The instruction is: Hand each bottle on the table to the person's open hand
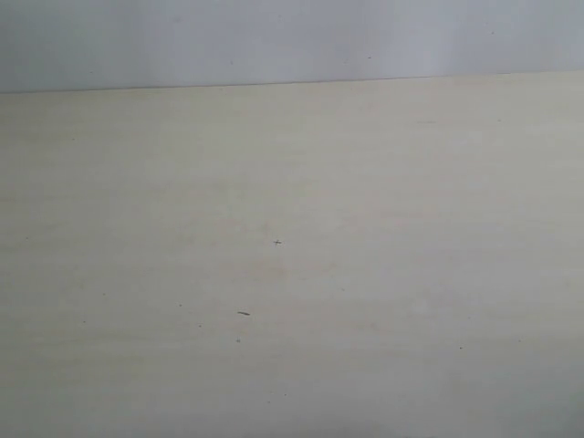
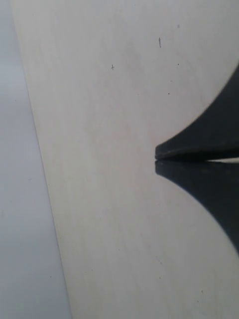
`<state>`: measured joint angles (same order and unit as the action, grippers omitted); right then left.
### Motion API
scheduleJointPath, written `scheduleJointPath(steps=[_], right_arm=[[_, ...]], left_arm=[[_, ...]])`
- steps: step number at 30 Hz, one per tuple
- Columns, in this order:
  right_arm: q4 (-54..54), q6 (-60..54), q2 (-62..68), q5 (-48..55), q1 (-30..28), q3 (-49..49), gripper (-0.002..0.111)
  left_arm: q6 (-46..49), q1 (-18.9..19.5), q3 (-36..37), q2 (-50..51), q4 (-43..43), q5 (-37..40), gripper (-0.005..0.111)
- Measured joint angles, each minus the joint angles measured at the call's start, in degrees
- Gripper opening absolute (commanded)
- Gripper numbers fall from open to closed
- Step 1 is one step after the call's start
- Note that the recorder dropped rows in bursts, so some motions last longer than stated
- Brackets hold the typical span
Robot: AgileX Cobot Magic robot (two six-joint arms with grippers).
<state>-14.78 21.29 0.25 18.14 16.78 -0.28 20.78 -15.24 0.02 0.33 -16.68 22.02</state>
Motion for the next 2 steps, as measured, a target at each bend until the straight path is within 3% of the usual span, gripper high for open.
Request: scheduleJointPath(steps=[2], right_arm=[[0.0,0.0,0.0,0.0,0.0,0.0,0.0]], left_arm=[[0.0,0.0,0.0,0.0,0.0,0.0,0.0]])
